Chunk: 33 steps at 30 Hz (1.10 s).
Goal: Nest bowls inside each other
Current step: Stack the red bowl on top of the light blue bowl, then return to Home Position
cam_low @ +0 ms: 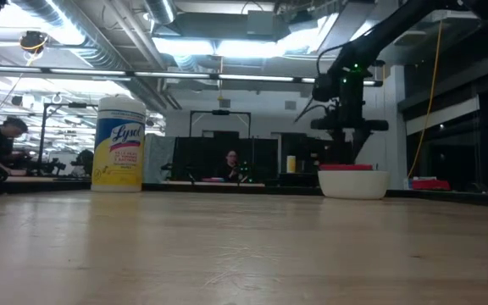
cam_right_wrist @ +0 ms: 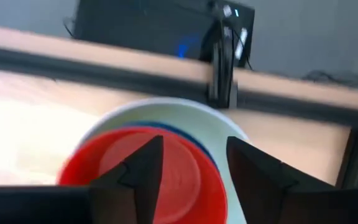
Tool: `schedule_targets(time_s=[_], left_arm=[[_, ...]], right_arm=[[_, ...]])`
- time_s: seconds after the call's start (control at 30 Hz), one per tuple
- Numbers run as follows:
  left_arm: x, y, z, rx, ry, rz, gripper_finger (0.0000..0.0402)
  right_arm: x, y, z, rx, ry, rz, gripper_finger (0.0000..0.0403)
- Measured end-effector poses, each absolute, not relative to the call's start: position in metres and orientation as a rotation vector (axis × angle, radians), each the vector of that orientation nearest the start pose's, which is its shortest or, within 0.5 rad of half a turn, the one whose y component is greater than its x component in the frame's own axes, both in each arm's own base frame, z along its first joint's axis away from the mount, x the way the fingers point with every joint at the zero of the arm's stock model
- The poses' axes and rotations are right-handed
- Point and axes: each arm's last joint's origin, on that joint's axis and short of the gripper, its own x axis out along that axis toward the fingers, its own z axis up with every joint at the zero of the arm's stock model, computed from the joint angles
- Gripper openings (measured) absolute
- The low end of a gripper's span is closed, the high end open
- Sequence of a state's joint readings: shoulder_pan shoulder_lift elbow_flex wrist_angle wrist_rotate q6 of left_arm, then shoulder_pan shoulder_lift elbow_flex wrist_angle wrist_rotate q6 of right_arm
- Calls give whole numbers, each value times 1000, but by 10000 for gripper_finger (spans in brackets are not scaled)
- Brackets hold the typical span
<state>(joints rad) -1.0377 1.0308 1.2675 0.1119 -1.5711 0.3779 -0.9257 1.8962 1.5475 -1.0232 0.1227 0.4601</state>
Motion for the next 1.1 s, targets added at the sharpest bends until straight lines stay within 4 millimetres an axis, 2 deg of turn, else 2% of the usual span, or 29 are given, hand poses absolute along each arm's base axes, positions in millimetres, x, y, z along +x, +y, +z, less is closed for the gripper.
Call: schedule_targets(time_s=[0.17,0.27,0.4,0.5,0.6,0.67,0.77,0.9,1.0,1.1], left_arm=[[114,-137,467,30,8,531,75],[118,-143,463,77,21,531,75],[121,-149,452,139,38,530,75],[118,-145,442,127,34,525,74],[103,-135,433,64,19,464,74],[92,-126,427,21,26,386,74],[87,-110,417,-16,82,319,74],[91,-79,415,-66,145,373,74],[94,-65,411,-110,169,362,74],[98,-56,395,-175,128,319,74]], right_arm=[[217,-302,251,877,1021,-1161,198],[225,-286,275,805,951,-1079,200],[235,-235,312,668,777,-928,191],[224,-182,326,590,652,-816,179],[196,-128,324,597,512,-685,166],[176,-95,322,613,357,-541,157],[148,-58,316,607,97,-342,145],[123,-33,300,577,-77,-172,128],[119,-25,289,552,-83,-84,117],[120,-22,282,515,-70,-39,111]])
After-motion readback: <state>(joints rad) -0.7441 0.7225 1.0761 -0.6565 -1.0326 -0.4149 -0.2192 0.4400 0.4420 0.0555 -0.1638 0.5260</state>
